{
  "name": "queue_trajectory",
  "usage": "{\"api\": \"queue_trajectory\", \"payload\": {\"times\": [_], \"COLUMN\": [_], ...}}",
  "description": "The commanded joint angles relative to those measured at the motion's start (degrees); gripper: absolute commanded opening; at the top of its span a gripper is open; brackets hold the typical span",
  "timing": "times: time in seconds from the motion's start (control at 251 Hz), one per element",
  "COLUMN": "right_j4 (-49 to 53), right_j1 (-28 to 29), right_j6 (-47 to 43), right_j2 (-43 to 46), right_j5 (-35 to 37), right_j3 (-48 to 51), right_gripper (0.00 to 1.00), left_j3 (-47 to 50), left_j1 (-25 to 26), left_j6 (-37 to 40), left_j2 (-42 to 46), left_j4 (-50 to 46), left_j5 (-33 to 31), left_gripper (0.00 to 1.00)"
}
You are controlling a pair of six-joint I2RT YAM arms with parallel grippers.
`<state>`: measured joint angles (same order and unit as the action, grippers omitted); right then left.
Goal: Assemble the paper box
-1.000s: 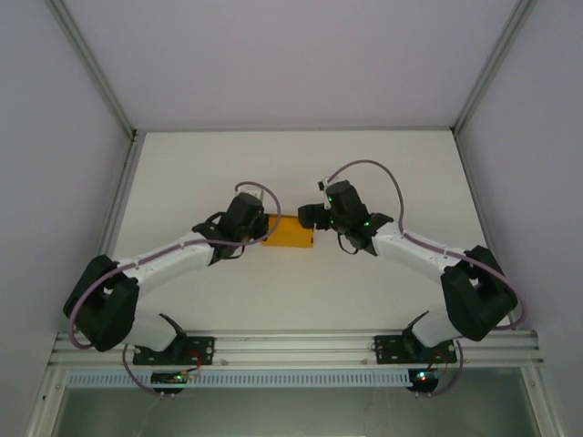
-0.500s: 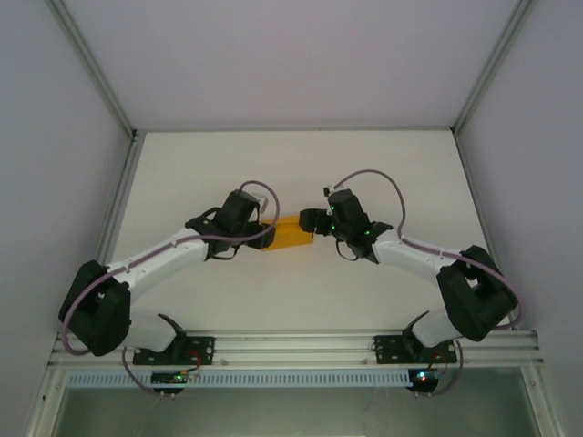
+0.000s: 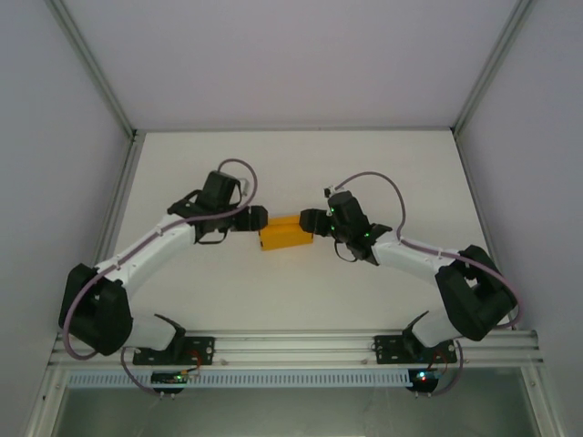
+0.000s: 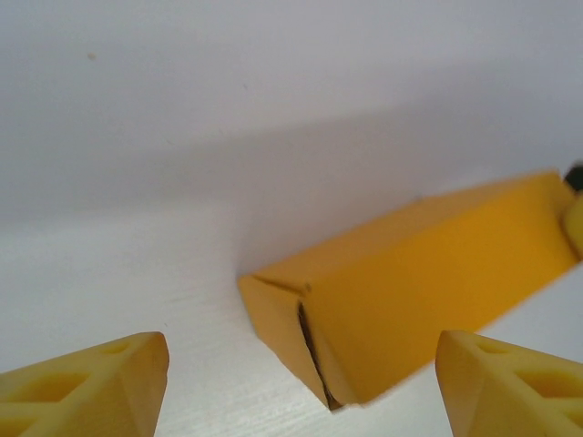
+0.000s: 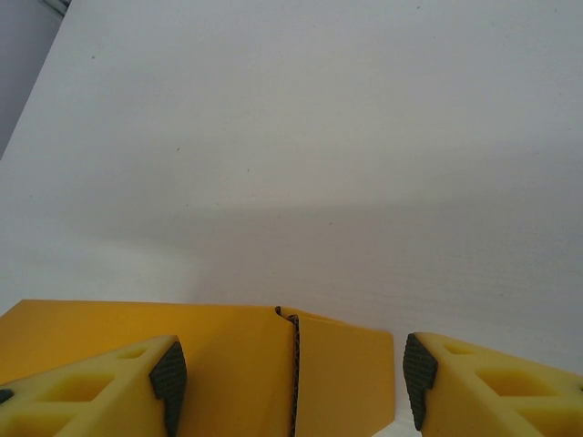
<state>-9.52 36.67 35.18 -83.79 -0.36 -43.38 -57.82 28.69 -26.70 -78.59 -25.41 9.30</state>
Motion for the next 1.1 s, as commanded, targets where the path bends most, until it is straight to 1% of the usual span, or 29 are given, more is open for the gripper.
{"api": "queue_trajectory", "payload": {"times": [0.0, 0.06, 0.116, 0.164, 0.196, 0.275, 0.431, 0.523, 0.579, 0.702, 0.762, 0.806, 0.866, 0.922, 0.946, 1.038, 1.074, 1.094], "right_j4": [10.4, 10.6, 10.5, 10.5, 10.6, 10.8, 11.1, 11.4, 11.7, 10.2, 7.9, 6.3, 3.1, 0.6, -0.1, -0.6, -0.4, -0.3], "right_j1": [-0.1, -0.2, -0.2, -0.3, -0.4, -0.6, -0.8, -1.0, -1.2, -1.5, -2.0, -2.3, -2.6, -2.6, -2.6, -2.7, -2.8, -2.7], "right_j6": [0.0, 0.2, 0.3, 0.6, 0.6, 0.7, 1.3, 1.3, 1.3, 1.3, 1.0, 0.9, 0.5, 0.3, 0.3, 0.2, 0.1, 0.0], "right_j2": [-3.0, -3.1, -3.0, -3.1, -3.1, -3.2, -3.4, -3.5, -3.5, -3.6, -4.0, -4.4, -4.9, -5.0, -5.0, -5.0, -4.9, -4.9], "right_j5": [1.8, 2.1, 2.3, 2.5, 2.4, 2.6, 2.0, 1.2, 0.9, -0.5, -2.7, -4.4, -6.4, -7.4, -7.6, -7.9, -7.9, -7.9], "right_j3": [3.0, 3.1, 3.3, 3.4, 3.4, 3.7, 4.6, 5.3, 6.0, 8.2, 9.7, 10.8, 12.6, 14.1, 14.6, 15.4, 15.4, 15.4], "right_gripper": [0.66, 0.66, 0.66, 0.65, 0.64, 0.64, 0.59, 0.57, 0.55, 0.52, 0.48, 0.45, 0.39, 0.35, 0.33, 0.25, 0.20, 0.19], "left_j3": [-2.1, -1.8, -1.5, -1.1, -0.4, 2.8, 10.2, 14.1, 17.3, 23.0, 24.2, 24.9, 26.0, 27.1, 27.5, 28.6, 28.5, 28.3], "left_j1": [-1.3, -1.7, -2.1, -2.9, -3.4, -4.4, -5.2, -5.4, -5.2, -5.4, -5.3, -5.3, -5.3, -5.3, -5.1, -5.3, -5.3, -5.3], "left_j6": [-2.2, -2.2, -2.2, -2.4, -2.6, -3.7, -5.8, -5.9, -3.6, -1.7, -0.7, -0.5, -0.2, -0.2, -0.1, 0.2, 0.1, 0.2], "left_j2": [-3.1, -5.0, -6.7, -8.0, -8.5, -8.1, -6.3, -5.9, -5.7, -7.2, -8.9, -10.3, -11.8, -12.5, -12.6, -12.0, -11.7, -11.5], "left_j4": [4.0, 4.5, 3.5, 2.3, 2.3, 3.9, 9.9, 14.4, 19.0, 26.5, 29.2, 31.5, 35.1, 37.6, 38.3, 39.7, 38.8, 38.4], "left_j5": [7.0, 8.7, 8.5, 9.1, 10.3, 11.6, 14.9, 16.1, 17.1, 15.2, 16.4, 17.5, 18.7, 19.2, 19.3, 17.9, 16.8, 16.7], "left_gripper": [0.73, 0.71, 0.67, 0.60, 0.57, 0.54, 0.53, 0.50, 0.46, 0.45, 0.37, 0.34, 0.23, 0.16, 0.16, 0.10, 0.02, 0.00]}}
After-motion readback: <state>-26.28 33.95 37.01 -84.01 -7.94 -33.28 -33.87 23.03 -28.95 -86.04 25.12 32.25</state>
